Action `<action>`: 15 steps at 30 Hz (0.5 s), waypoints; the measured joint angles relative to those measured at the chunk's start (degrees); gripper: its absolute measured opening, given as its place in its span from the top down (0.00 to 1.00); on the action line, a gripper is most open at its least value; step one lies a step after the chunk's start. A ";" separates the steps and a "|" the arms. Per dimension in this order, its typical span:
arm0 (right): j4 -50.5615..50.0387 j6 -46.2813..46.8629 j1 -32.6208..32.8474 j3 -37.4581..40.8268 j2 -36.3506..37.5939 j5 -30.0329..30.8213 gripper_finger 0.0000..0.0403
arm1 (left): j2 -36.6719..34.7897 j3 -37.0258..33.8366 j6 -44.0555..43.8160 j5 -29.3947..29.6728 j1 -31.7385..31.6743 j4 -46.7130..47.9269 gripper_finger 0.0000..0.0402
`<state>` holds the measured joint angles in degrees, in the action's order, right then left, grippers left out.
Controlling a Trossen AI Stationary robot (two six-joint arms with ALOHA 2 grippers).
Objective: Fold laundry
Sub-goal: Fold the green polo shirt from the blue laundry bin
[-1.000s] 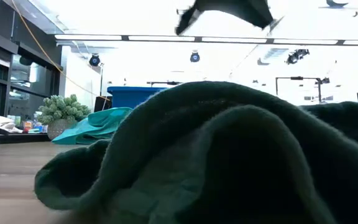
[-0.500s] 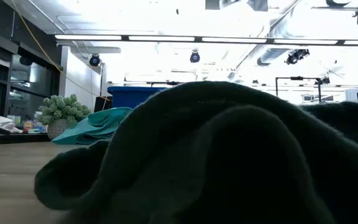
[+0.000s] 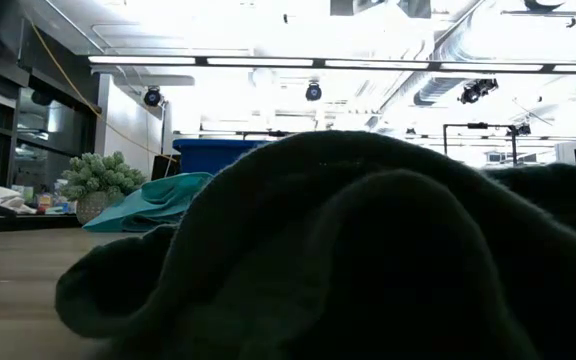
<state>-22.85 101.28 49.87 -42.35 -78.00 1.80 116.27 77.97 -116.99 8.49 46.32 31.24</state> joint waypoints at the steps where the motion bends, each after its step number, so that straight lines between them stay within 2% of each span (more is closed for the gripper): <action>1: 0.65 1.86 0.21 0.00 0.00 -0.25 0.67 | 0.00 -1.02 2.89 -3.05 -1.27 -1.66 0.63; 5: 2.83 7.08 0.58 0.00 -0.02 -0.42 0.59 | -0.31 -2.14 16.98 -12.84 -6.48 -3.00 0.55; 7: 3.70 8.47 0.59 0.00 -0.01 -0.37 0.57 | -1.13 -2.35 23.89 -14.54 -8.58 -2.70 0.54; 11: 5.03 9.00 0.61 0.00 -0.02 -0.44 0.57 | -7.34 -2.38 28.67 -9.04 -10.81 -0.91 0.54; 13: 4.93 6.87 0.61 0.00 -0.02 -0.59 0.57 | -11.63 -2.25 27.41 -3.81 -10.10 0.74 0.55; 15: 4.85 4.87 0.60 0.00 -0.02 -0.88 0.57 | -15.58 -2.31 25.41 4.36 -8.30 2.74 0.55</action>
<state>-18.00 106.15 50.47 -42.35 -78.02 0.92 100.69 75.66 -91.58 12.85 38.03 33.98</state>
